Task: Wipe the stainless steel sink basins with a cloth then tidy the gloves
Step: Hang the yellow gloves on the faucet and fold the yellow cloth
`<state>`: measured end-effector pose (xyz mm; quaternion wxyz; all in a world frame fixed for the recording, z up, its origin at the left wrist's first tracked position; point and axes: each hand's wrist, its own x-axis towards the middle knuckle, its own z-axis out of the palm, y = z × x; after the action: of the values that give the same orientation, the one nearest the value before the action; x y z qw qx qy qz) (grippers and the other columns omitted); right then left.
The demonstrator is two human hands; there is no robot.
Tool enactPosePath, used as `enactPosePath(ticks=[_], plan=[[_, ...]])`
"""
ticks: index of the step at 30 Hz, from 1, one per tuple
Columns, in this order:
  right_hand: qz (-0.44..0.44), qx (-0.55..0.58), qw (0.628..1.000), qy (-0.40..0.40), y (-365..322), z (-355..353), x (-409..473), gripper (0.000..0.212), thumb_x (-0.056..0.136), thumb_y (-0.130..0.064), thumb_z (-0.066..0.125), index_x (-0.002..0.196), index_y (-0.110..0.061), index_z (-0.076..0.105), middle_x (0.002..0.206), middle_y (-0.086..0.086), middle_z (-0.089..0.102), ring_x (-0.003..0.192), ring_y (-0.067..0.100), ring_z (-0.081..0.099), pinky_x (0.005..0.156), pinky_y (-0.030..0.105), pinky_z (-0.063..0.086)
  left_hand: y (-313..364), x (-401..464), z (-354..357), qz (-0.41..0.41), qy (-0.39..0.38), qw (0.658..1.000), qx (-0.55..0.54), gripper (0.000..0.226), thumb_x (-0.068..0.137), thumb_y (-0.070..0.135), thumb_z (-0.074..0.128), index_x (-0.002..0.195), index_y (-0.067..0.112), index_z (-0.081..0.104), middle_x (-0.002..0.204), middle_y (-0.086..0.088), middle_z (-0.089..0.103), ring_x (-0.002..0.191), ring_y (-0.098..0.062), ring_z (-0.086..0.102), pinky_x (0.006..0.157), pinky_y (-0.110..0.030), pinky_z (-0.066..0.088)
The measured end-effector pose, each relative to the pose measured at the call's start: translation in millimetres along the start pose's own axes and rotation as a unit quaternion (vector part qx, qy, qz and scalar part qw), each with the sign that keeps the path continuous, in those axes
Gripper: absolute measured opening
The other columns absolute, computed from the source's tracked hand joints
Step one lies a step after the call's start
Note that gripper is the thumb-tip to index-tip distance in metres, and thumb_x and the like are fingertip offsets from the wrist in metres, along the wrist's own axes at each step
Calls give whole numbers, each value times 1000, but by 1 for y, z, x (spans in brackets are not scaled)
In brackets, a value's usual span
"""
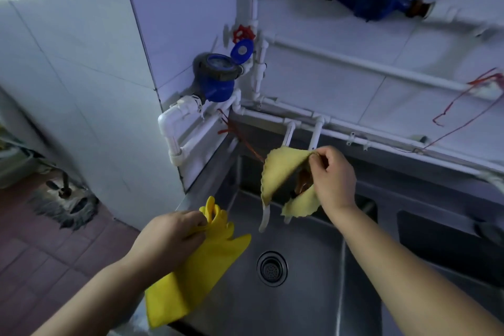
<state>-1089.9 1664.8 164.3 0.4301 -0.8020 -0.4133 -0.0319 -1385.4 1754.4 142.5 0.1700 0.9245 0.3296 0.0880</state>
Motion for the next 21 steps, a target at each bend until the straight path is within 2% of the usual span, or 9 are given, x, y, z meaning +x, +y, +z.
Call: enactPosePath(ticks=[3, 6, 10, 13, 16, 19, 21], plan=[[16, -8, 1000, 1, -7, -32, -23, 9, 90, -21, 56, 82, -23, 59, 76, -14, 59, 71, 3, 56, 60, 21, 43, 11, 5, -4, 33, 1, 999, -7, 17, 89, 35, 57, 105, 31, 61, 98, 10, 64, 86, -13, 59, 68, -24, 42], [59, -45, 997, 8, -9, -64, -58, 10, 88, -21, 59, 78, -25, 61, 72, -15, 60, 70, 4, 57, 60, 27, 45, 24, 10, -7, 106, 8, 994, -15, 14, 87, 35, 59, 100, 31, 64, 97, 11, 64, 88, -12, 59, 60, -18, 33], [147, -102, 983, 47, -7, -106, -129, 13, 85, -28, 61, 74, -32, 57, 70, -14, 61, 66, 3, 56, 58, 27, 43, 41, 14, -4, 196, -27, 979, -49, 13, 85, 37, 63, 96, 31, 65, 94, 19, 61, 92, -6, 57, 67, -13, 33], [235, -171, 953, 82, -1, -138, -192, 12, 84, -33, 61, 73, -32, 57, 67, -15, 60, 62, 2, 54, 53, 24, 38, 64, 12, 6, 261, -55, 960, -84, 11, 84, 34, 66, 92, 27, 68, 85, 20, 56, 88, -5, 56, 66, -8, 32], [307, -226, 917, 112, 0, -173, -257, 10, 83, -32, 64, 75, -28, 59, 67, -12, 59, 65, 12, 56, 58, 27, 36, 105, 3, 21, 332, -87, 935, -92, 12, 85, 34, 65, 95, 28, 68, 88, 15, 58, 91, -7, 56, 71, -21, 40], [371, -256, 881, 144, -6, -208, -324, 7, 84, -32, 63, 80, -27, 63, 72, -10, 62, 71, 13, 57, 62, 29, 41, 156, -16, 38, 397, -122, 904, -104, 13, 85, 33, 66, 96, 26, 68, 81, 16, 49, 89, -10, 56, 64, -21, 32], [420, -268, 852, 162, -8, -231, -368, 7, 84, -34, 61, 83, -28, 65, 76, -9, 66, 73, 13, 60, 64, 31, 46, 192, -32, 51, 433, -141, 883, -112, 14, 84, 33, 67, 96, 27, 68, 81, 17, 49, 88, -9, 57, 64, -21, 32]])
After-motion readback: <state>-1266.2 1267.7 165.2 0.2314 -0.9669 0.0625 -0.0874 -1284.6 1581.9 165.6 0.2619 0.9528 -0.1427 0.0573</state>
